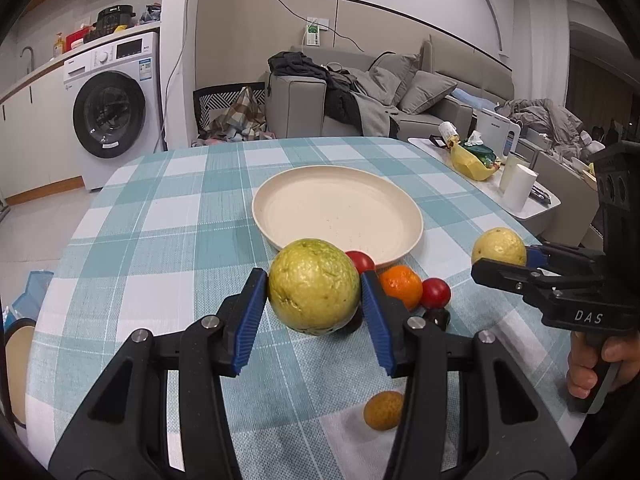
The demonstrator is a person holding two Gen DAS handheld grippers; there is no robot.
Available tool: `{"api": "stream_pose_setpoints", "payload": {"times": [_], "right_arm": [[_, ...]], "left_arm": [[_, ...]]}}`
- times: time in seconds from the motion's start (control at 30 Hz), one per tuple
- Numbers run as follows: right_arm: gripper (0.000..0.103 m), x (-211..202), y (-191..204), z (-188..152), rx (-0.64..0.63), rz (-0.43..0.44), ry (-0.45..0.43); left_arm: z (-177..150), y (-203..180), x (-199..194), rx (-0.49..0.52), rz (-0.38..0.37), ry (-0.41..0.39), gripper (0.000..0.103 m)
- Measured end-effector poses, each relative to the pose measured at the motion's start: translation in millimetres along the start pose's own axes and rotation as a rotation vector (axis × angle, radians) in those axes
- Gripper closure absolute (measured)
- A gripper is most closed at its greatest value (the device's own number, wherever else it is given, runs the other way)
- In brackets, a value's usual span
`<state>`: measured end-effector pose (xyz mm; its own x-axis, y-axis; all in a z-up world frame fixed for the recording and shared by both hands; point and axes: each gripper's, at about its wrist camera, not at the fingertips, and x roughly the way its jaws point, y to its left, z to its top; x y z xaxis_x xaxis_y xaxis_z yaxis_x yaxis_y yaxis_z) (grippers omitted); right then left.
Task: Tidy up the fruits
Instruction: 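Carry both citrus fruits onto the cream plate and open both tools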
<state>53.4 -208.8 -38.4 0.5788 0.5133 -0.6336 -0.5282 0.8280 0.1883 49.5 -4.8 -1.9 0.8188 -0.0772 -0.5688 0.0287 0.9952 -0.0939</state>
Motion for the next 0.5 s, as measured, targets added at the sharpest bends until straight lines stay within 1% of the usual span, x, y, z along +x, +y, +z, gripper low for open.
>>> {"api": "stream_pose_setpoints", "payload": {"times": [0.37, 0.5], "right_arm": [[0.051, 6, 6, 22, -0.002, 0.012, -0.032], [0.051, 8, 6, 29, -0.003, 0.008, -0.038]], "left_arm": [[19, 7, 9, -0.017, -0.003, -0.032, 0.058], [26, 7, 14, -0.007, 0.003, -0.041, 0.058]]}}
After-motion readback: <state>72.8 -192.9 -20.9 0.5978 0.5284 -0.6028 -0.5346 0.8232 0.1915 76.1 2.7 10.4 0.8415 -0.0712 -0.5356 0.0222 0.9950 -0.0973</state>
